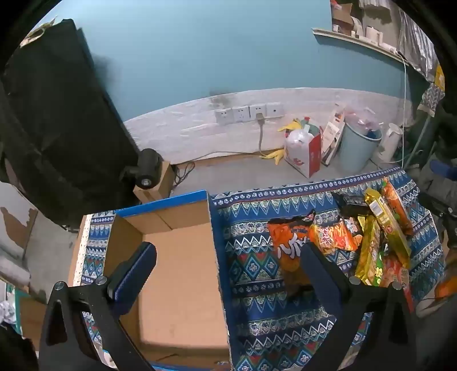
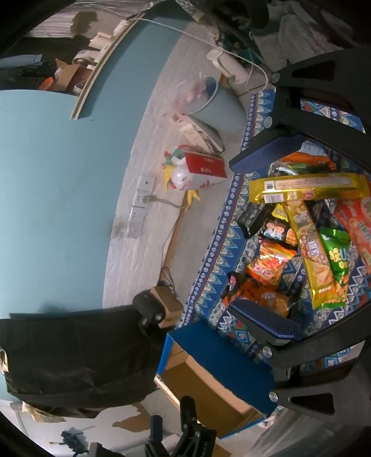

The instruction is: Organize snacks

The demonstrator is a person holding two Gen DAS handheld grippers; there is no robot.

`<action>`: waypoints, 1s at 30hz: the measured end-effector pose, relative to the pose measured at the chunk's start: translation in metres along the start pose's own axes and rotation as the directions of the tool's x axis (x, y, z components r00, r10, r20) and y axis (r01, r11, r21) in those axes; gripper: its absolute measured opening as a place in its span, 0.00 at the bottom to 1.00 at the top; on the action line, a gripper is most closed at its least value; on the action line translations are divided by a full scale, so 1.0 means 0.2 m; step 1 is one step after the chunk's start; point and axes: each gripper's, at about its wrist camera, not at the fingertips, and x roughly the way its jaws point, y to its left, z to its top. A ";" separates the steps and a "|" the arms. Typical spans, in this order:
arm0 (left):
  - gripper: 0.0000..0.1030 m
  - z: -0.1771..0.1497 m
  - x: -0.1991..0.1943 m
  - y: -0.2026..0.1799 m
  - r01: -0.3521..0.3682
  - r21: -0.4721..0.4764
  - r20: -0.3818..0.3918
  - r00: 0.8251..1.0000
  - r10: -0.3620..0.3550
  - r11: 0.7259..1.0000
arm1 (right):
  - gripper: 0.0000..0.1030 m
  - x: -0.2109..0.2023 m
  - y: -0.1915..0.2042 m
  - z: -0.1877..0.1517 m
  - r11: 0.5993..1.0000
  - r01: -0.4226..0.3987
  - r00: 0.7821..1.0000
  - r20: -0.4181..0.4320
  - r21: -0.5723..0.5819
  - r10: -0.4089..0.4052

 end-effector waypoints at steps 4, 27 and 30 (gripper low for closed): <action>0.99 0.00 0.00 0.00 -0.007 -0.001 -0.002 1.000 0.007 1.000 | 0.86 0.01 0.00 0.00 1.000 0.006 1.000 -0.004 -0.003 -0.006; 0.99 -0.01 0.01 -0.01 0.026 -0.012 -0.019 0.999 -0.027 1.000 | 0.86 0.03 0.01 -0.02 1.000 0.006 1.000 -0.026 -0.014 -0.006; 0.99 -0.01 0.02 -0.01 0.029 -0.017 -0.026 0.999 -0.029 0.999 | 0.86 0.03 0.01 -0.02 1.000 0.008 0.999 -0.032 -0.016 -0.008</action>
